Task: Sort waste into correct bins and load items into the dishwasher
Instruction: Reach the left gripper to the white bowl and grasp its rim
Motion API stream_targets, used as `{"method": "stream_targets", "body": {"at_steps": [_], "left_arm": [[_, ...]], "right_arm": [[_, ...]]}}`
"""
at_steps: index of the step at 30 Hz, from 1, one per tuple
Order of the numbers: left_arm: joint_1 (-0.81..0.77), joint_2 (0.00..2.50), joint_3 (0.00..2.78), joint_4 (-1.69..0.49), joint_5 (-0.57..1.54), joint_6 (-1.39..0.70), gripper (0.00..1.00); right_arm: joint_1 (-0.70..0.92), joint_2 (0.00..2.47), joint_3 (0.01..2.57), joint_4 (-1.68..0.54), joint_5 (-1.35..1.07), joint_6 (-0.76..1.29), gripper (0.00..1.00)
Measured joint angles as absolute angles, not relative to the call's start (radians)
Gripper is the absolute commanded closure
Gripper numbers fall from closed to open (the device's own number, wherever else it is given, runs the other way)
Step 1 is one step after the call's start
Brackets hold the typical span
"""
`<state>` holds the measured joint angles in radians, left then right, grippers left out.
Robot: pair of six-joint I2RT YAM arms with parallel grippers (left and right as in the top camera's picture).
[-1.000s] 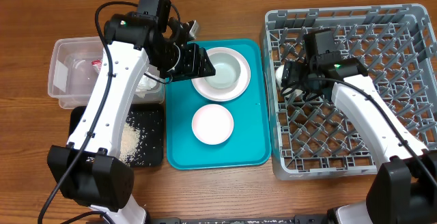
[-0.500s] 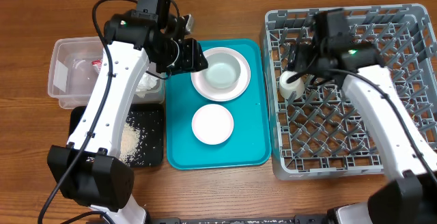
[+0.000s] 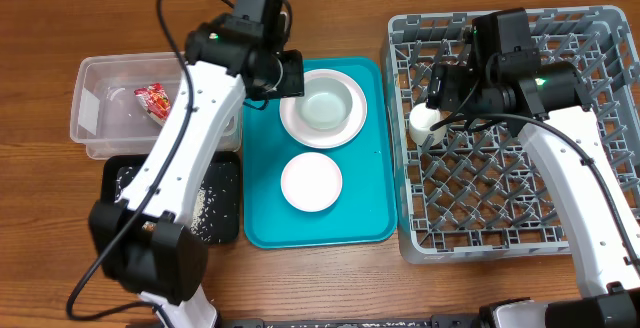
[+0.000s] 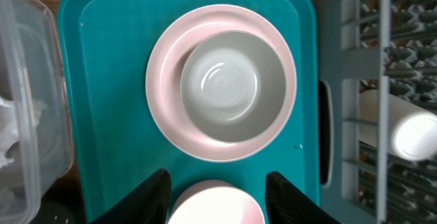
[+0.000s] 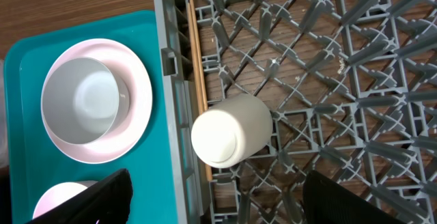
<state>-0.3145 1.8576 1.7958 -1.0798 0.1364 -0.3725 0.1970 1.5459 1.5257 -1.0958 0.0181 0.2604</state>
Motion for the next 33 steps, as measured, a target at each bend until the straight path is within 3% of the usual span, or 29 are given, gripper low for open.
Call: {"method": "stream_targets", "body": {"at_steps": [17,22,27,33], "left_arm": [[-0.321,2.171,1.796,-1.042,0.146,-0.393,0.55],[-0.321,2.204,1.796,-1.038,0.147,-0.394,0.67],[-0.321,2.206,1.796,-1.023,0.150,-0.403,0.91],[-0.321,2.206,1.796,-1.020,0.153,-0.403,0.96]], "right_arm": [[0.197,1.546,1.526,-1.131,0.019,0.260,0.18],[0.197,1.546,1.526,-1.138,0.019,0.260,0.18],[0.197,1.546,1.526,-1.139,0.019,0.260,0.18],[0.197,1.546,1.526,-1.139,0.019,0.260,0.15]]}}
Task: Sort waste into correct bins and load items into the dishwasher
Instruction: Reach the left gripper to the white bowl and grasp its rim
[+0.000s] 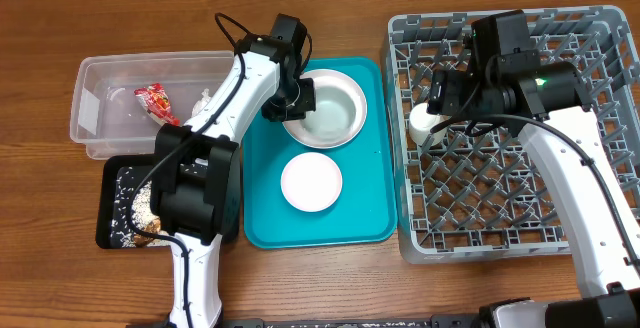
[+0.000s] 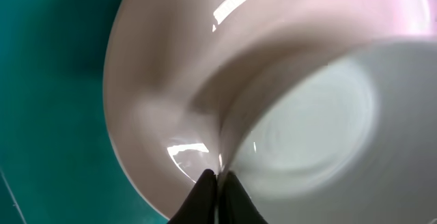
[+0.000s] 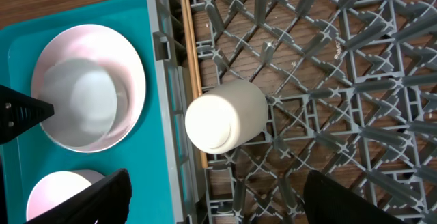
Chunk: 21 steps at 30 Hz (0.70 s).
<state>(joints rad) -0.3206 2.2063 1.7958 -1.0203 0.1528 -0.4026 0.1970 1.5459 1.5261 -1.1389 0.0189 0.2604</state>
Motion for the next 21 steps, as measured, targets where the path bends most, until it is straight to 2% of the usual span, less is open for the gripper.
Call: {"method": "stream_targets", "body": {"at_steps": [9,21], "left_arm": [[-0.321,2.207,1.805,-1.050,0.160,-0.402,0.96],[-0.335,2.210,2.120,-1.375,0.191,-0.388,0.96]], "right_arm": [[0.197,1.546,1.526,-1.138,0.019,0.260,0.14],[0.197,1.546,1.526,-1.115,-0.152,0.260,0.18]]}}
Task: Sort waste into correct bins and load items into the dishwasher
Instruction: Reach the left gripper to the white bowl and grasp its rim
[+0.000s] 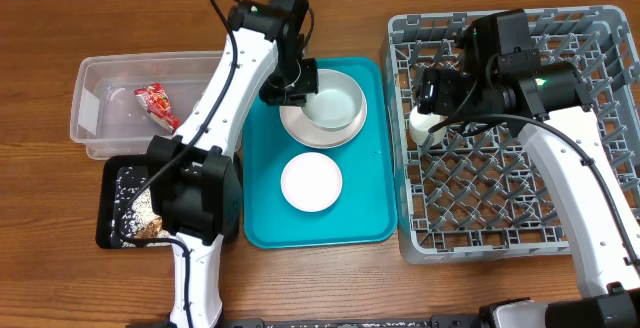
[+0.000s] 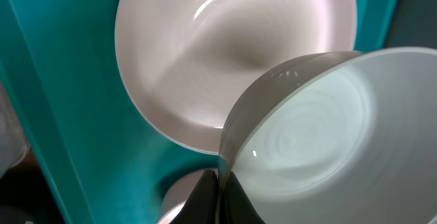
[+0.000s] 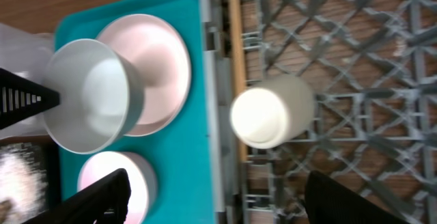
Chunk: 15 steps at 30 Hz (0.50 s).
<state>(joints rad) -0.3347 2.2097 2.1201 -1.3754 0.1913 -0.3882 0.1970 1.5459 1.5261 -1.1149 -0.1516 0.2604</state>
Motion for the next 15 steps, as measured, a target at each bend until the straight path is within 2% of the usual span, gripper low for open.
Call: {"method": "stream_targets", "body": {"at_steps": [4,11,15], "left_arm": [[-0.353,2.210,2.177,-1.443,0.197,-0.386,0.96],[-0.393,2.210,2.185,-1.463,0.280,-0.360,0.96],[-0.414,2.210,2.185,-1.463,0.328,-0.355,0.96]], "right_arm": [[0.197,1.546,1.526,-1.095,-0.257,0.260,0.27],[0.197,1.546,1.526,-1.081,-0.346,0.253,0.63],[0.197,1.546,1.526,-1.079,-0.361,0.261,0.66]]}}
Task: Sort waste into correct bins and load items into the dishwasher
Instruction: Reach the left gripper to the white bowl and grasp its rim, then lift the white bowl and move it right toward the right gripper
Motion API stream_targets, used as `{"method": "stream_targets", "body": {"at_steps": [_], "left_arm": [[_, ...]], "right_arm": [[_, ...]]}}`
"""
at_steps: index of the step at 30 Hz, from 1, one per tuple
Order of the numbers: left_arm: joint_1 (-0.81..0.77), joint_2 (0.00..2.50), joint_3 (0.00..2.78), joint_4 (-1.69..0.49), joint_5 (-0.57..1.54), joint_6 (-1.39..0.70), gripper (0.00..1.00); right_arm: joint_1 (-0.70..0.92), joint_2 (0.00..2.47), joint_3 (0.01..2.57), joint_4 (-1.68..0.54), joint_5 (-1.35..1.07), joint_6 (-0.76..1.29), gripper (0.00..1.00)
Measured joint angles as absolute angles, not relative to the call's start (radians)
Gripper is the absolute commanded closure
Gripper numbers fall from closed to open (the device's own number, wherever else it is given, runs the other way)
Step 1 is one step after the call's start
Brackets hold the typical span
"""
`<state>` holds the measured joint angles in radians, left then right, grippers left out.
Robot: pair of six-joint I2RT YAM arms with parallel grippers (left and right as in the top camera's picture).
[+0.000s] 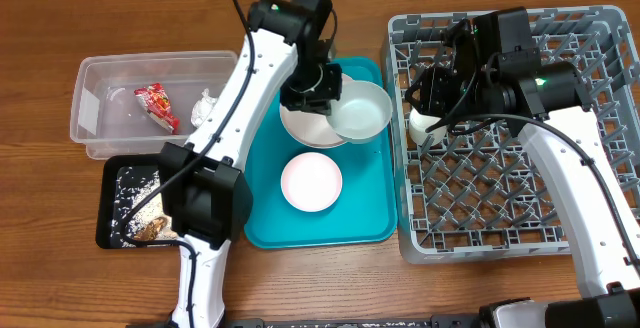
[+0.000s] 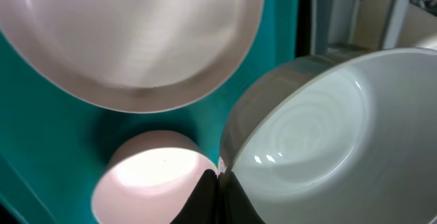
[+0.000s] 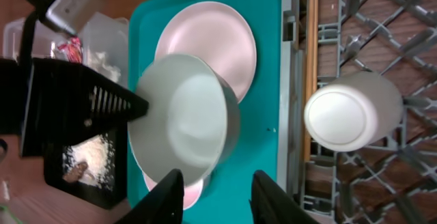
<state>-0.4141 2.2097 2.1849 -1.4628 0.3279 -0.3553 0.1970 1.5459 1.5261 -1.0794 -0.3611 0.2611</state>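
Note:
My left gripper (image 2: 218,177) is shut on the rim of a grey-white bowl (image 1: 362,110), held tilted above the right side of the teal tray (image 1: 262,228). The bowl (image 3: 184,121) hangs clear of the pink plate (image 1: 303,126) lying on the tray. A small pink bowl (image 1: 311,181) sits in front of the plate. My right gripper (image 3: 218,198) is open with nothing between its fingers, over the left edge of the grey dish rack (image 1: 520,218). It hovers near a white cup (image 1: 425,121) lying on its side in the rack.
A clear plastic bin (image 1: 95,118) at the left holds a red wrapper (image 1: 152,101) and crumpled white waste. A black tray (image 1: 125,198) with rice and food scraps sits in front of it. Rack tines stand across the rest of the rack.
The left gripper has carried the bowl to the right, from over the pink plate to the tray's right edge. The right gripper now faces the tray, fingers closer together but still open.
First the bowl rested on the pink plate with my left gripper open above it. Then the gripper was shut on the bowl's rim. After that the bowl was held off the plate, and now it hangs near the rack. The white cup stayed in the rack.

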Motion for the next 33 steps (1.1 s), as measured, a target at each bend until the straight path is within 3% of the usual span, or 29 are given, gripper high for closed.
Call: {"method": "stream_targets", "body": {"at_steps": [8,13,33], "left_arm": [[-0.445,2.210,2.185,-1.440,0.364,-0.342,0.96],[-0.479,2.210,2.185,-1.409,0.360,-0.337,0.96],[-0.547,2.210,2.259,-1.383,0.252,-0.337,0.96]], "right_arm": [[0.197,1.550,1.513,-1.055,-0.327,0.261,0.67],[0.197,1.564,1.496,-1.029,-0.262,0.257,0.81],[0.197,1.567,1.496,-1.084,-0.168,0.260,0.79]]}}
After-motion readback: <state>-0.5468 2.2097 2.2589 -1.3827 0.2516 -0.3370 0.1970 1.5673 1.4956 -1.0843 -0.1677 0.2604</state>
